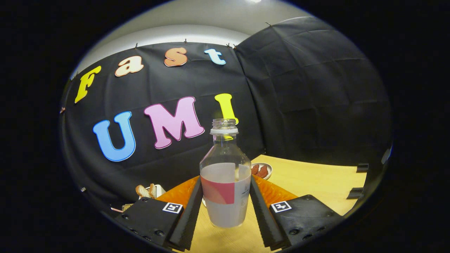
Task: Take the bottle from table, then pour the juice into the cup, finally place the bottle on the coaster
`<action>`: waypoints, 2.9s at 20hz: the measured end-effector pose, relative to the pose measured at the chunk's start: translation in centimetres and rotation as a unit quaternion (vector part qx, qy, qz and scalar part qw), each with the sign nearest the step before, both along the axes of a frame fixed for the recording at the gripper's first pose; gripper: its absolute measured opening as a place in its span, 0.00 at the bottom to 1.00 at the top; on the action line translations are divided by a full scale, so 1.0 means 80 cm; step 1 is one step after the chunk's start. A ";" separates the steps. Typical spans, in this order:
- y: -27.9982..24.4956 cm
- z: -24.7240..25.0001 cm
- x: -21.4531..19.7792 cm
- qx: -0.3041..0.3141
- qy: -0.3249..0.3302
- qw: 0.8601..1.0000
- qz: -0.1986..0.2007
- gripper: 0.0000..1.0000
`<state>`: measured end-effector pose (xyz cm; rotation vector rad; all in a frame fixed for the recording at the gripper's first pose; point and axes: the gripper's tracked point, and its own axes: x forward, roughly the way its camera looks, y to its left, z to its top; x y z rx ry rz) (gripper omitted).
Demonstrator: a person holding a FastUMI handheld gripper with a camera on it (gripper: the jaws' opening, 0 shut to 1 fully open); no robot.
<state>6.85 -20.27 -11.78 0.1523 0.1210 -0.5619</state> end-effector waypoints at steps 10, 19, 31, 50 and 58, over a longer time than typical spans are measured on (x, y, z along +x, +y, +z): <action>0.004 -0.072 0.084 -0.062 0.012 0.998 0.028 0.76; 0.020 -0.202 0.127 -0.104 0.070 0.992 0.027 0.76; 0.028 -0.263 0.140 -0.110 0.092 0.990 0.014 0.76; 0.031 -0.273 0.127 -0.083 0.096 0.992 0.006 0.99; 0.042 -0.268 0.114 -0.082 0.104 0.991 0.020 0.99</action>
